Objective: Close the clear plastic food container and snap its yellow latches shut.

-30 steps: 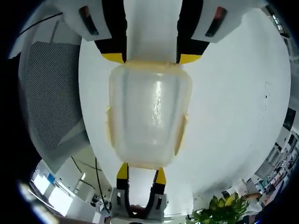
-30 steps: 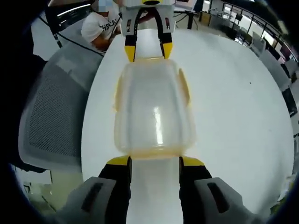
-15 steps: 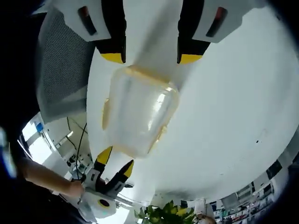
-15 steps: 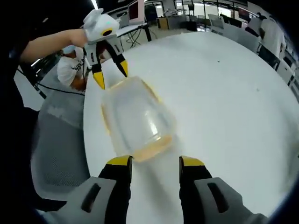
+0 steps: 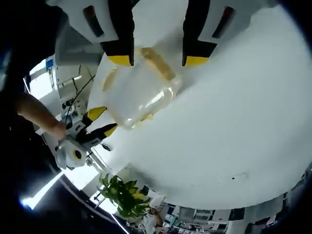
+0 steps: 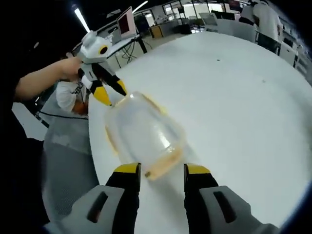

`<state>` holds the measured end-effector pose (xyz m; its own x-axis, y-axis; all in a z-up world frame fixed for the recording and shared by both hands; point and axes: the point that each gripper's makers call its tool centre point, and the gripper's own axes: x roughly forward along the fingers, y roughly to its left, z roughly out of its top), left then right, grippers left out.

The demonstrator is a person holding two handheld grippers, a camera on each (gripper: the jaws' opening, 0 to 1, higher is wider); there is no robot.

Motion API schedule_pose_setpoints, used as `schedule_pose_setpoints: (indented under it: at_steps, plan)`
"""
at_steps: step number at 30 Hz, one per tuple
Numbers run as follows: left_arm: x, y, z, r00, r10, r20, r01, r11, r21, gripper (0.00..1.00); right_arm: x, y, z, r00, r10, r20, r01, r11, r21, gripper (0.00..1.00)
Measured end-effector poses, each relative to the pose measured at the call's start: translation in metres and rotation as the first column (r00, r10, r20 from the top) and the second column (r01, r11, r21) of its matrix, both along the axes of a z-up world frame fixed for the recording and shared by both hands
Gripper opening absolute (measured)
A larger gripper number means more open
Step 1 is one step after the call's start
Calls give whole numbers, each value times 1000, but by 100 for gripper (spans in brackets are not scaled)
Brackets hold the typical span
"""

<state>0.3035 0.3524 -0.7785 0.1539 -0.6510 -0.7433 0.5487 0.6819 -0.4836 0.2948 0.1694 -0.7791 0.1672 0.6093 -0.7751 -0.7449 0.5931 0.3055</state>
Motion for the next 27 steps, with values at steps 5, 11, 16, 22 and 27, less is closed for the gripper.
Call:
schedule_pose_setpoints:
  at_steps: [5,11,16,22,27]
  plan:
    - [-8,-8,-5,998,51,-33,-53,998,-43,28,-6,4,1,999,-13,-35,15,999,37,27]
    - [-11,-13,-9,995,93,-42,-96,994,-58,24,-10,8,0,995,-53,-89,59,996,72,23]
    - [-10,-15,-11,994,107,-38,-109,992,-60,25,-11,10,0,993,-57,-100,66,993,98,23]
    - [-11,-16,-10,994,110,-17,-111,993,-48,24,-13,10,-1,993,-53,-103,66,990,126,20]
    - [-11,-19,-8,997,83,-1,-83,996,-25,23,-30,10,-1,977,-56,-204,81,990,117,16]
